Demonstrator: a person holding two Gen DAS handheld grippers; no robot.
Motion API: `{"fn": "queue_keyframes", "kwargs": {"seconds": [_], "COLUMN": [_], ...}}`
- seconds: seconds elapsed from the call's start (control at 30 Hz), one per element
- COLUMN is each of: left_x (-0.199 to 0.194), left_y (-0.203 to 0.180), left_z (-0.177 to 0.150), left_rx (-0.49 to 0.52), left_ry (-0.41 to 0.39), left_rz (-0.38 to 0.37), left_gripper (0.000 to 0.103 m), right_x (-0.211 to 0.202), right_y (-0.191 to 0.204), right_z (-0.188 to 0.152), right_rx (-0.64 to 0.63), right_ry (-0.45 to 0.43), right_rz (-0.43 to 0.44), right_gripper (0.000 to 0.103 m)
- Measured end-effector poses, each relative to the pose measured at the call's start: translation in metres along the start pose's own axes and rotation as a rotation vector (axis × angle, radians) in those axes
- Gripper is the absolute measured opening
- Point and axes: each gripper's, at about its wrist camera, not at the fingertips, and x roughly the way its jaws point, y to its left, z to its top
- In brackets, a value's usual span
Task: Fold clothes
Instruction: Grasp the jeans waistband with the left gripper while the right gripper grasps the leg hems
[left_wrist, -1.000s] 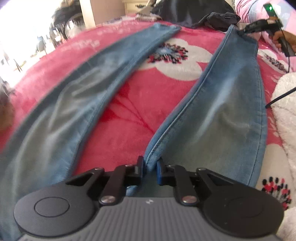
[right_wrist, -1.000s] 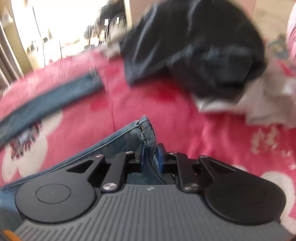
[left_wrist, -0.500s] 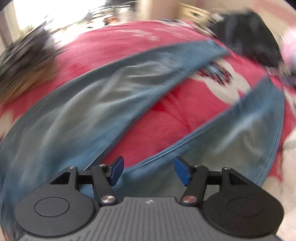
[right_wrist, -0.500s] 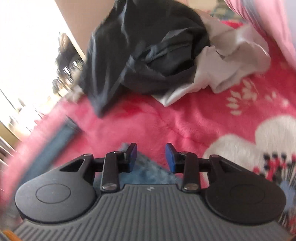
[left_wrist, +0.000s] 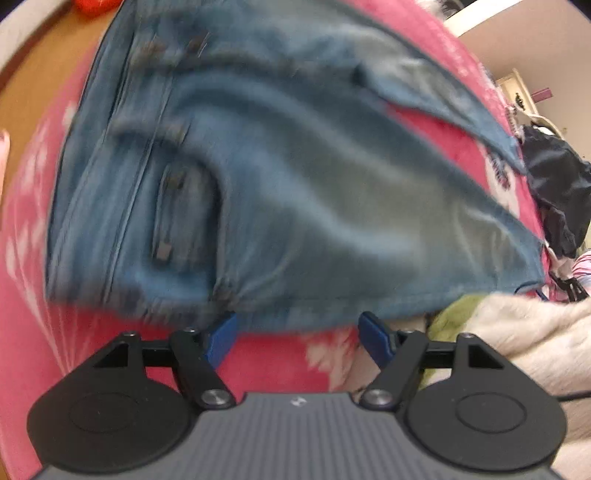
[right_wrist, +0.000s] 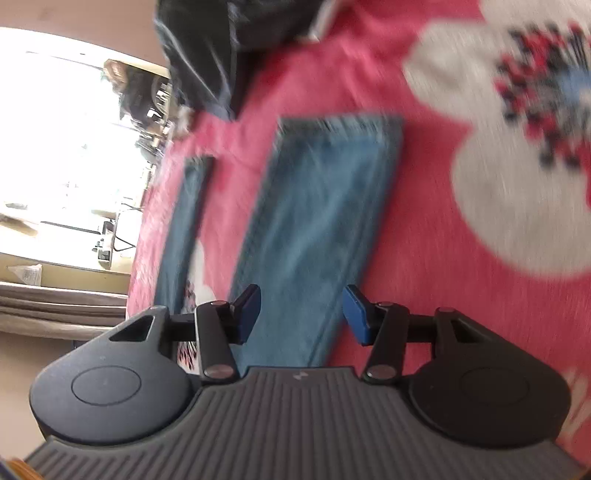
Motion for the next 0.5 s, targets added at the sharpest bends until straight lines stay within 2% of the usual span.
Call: {"fn": "queue_keyframes", "kwargs": {"seconds": [0.13, 0.3, 0.5], "left_x": [0.008, 0.004, 0.009], "left_y": [0.013, 0.012, 0.010], "left_z": [-0.005, -0.016, -0.016], "left_rx": [-0.060, -0.017, -0.051], "left_ry": [-0.035, -0.038, -0.070], "left_rz": [-0.037, -0.048, -0.055], "left_gripper": [0.079, 0.079, 0.083], "right_x": [0.008, 0.006, 0.011], "right_y": [-0.006, -0.009, -0.011], "right_z": [-0.017, -0.034, -0.033], "right_rx": [0.044, 0.094, 0.125], "right_ry": [0.046, 0.058, 0.045], "right_rz": [-0.017, -0.007, 0.018], "right_gripper": [0.049, 0.049, 0.050]}}
